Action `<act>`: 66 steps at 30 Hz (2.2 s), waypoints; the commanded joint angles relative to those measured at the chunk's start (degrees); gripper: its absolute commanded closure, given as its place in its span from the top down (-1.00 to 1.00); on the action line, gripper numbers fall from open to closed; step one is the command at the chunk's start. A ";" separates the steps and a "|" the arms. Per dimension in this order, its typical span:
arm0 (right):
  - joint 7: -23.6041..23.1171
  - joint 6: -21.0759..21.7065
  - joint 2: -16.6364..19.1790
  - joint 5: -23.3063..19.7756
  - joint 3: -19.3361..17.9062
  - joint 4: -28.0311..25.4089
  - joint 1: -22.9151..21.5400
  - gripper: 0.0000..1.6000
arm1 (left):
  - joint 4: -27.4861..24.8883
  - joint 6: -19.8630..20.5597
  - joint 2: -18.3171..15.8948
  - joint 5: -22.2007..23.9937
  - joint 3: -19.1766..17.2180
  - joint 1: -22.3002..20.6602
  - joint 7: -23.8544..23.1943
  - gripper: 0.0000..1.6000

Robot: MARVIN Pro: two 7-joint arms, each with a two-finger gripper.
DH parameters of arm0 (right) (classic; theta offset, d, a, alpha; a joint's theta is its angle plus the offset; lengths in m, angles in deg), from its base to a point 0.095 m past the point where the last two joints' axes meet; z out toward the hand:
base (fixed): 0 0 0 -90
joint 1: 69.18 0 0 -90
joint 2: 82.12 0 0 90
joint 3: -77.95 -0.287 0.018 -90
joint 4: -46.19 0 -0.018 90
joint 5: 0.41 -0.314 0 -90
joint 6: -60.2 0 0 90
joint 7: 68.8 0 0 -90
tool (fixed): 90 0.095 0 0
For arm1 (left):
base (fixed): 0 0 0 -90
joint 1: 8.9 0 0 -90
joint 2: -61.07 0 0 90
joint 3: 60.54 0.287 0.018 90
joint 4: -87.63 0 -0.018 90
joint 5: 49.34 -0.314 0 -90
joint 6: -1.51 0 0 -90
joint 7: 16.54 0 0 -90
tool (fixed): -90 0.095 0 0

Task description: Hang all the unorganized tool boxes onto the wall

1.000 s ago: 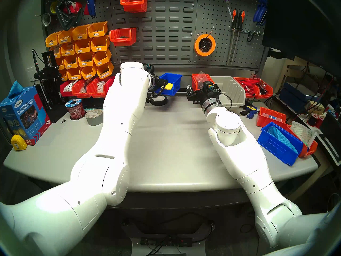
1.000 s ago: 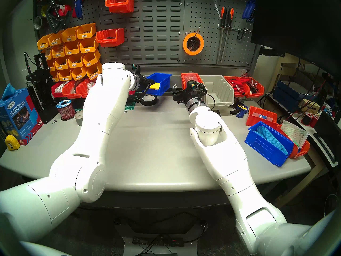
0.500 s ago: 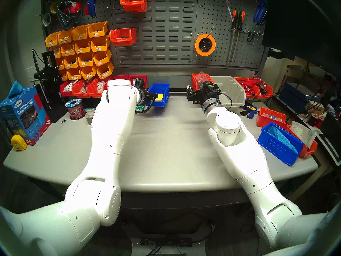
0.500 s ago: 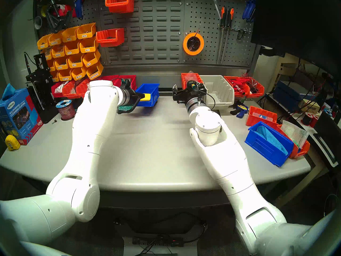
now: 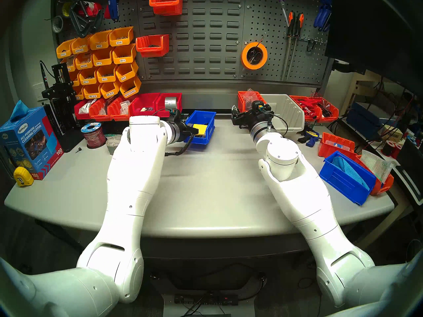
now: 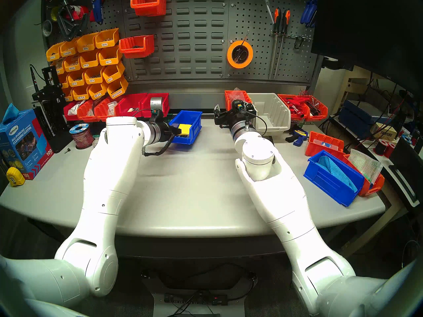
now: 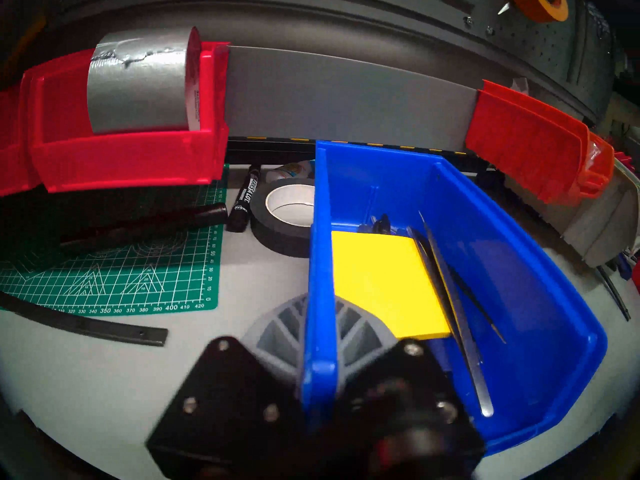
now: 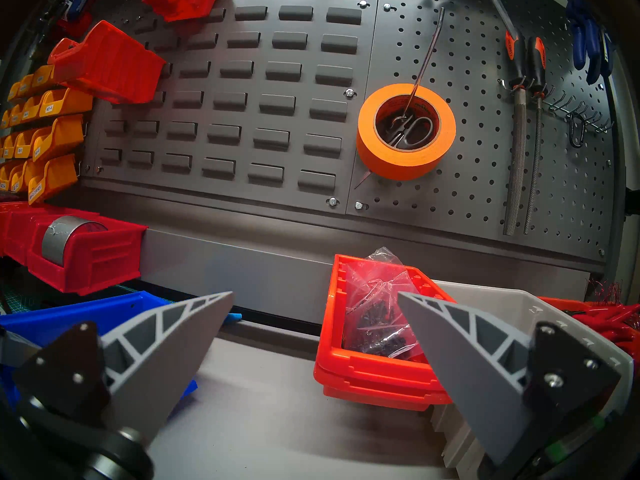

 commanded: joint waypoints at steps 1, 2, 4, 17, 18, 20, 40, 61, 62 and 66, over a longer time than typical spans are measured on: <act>-0.04 -0.20 -0.12 0.04 -0.04 -0.67 -0.51 1.00 | -7.11 -0.12 -3.17 0.29 -0.93 7.08 -0.98 -1.00; -0.04 -0.20 -0.12 0.04 -0.04 -0.67 -0.51 1.00 | -7.48 -0.12 -3.68 0.33 -1.06 7.39 -1.12 -1.00; -0.04 -0.20 -0.12 0.04 -0.04 -0.67 -0.52 1.00 | -9.28 -0.12 -4.47 0.52 -1.42 8.92 -1.47 -1.00; -0.05 -0.23 -0.11 0.05 -0.04 -0.81 -0.52 1.00 | -20.18 -0.12 -8.78 2.40 -3.27 19.25 -4.88 -0.04; -0.05 -0.24 -0.11 0.05 -0.04 -0.82 -0.52 1.00 | -21.06 -0.12 -9.09 2.55 -3.47 20.15 -5.13 -0.04; -0.06 -0.24 -0.10 0.05 -0.04 -0.85 -0.52 1.00 | -22.38 -0.12 -9.74 2.91 -3.87 21.50 -5.75 -0.04; -0.11 -0.21 0.02 0.05 -0.06 -1.22 -0.39 1.00 | -39.41 -0.12 -12.18 4.40 -10.12 38.11 -8.30 -0.04; -0.14 -0.16 0.06 0.04 -0.07 -1.33 -0.34 1.00 | -40.41 -6.58 -11.93 0.21 -7.57 41.48 -5.57 1.00; -0.14 -0.16 0.06 0.04 -0.07 -1.33 -0.34 1.00 | -40.40 -6.90 -11.86 -0.06 -7.28 41.34 -5.31 1.00; -0.14 -0.16 0.05 0.05 -0.07 -1.32 -0.34 1.00 | -40.94 -6.42 -11.83 -0.28 -6.81 40.19 -5.01 1.00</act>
